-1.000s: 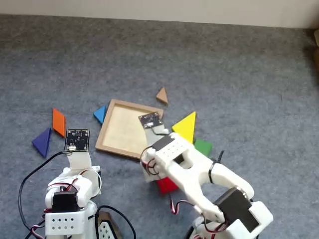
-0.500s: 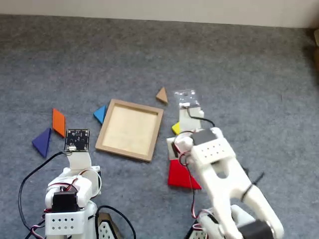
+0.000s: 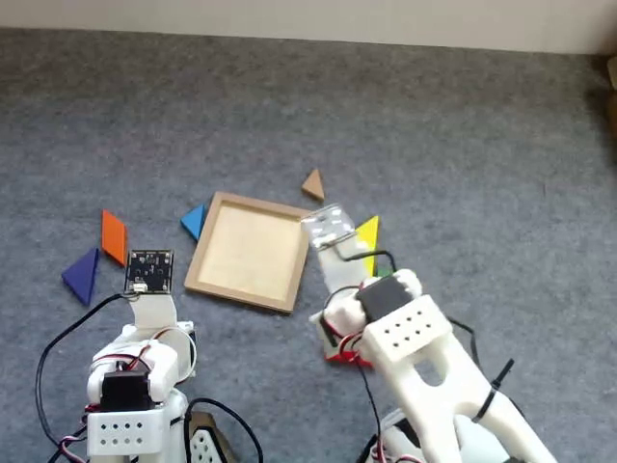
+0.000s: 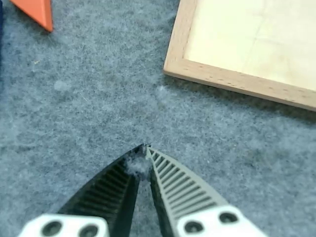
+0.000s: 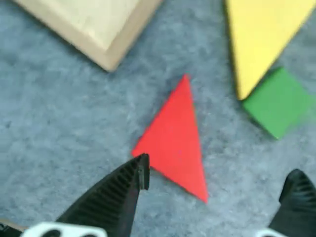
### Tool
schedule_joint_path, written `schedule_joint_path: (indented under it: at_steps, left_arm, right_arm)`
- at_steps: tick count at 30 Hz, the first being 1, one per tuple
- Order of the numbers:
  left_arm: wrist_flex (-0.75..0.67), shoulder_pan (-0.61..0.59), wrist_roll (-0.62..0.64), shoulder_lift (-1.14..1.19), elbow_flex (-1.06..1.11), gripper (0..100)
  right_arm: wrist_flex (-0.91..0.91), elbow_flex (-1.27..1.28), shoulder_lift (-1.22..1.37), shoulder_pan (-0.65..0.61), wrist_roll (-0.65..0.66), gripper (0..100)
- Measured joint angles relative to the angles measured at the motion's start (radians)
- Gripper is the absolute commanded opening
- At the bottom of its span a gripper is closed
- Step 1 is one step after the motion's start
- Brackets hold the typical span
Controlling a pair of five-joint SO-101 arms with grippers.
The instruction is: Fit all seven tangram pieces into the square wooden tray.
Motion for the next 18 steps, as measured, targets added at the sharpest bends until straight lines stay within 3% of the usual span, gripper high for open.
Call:
schedule_joint_path:
  at_steps: [9,18]
  left_arm:
    - [0.0,0.0,0.0,0.0,0.0,0]
    - [0.0,0.0,0.0,0.0,0.0,0]
  right_arm:
    - [-0.011,0.0,0.018,-0.114,0.006,39.6]
    - [-0.063,0.0,0.299,-0.147,0.009,39.8]
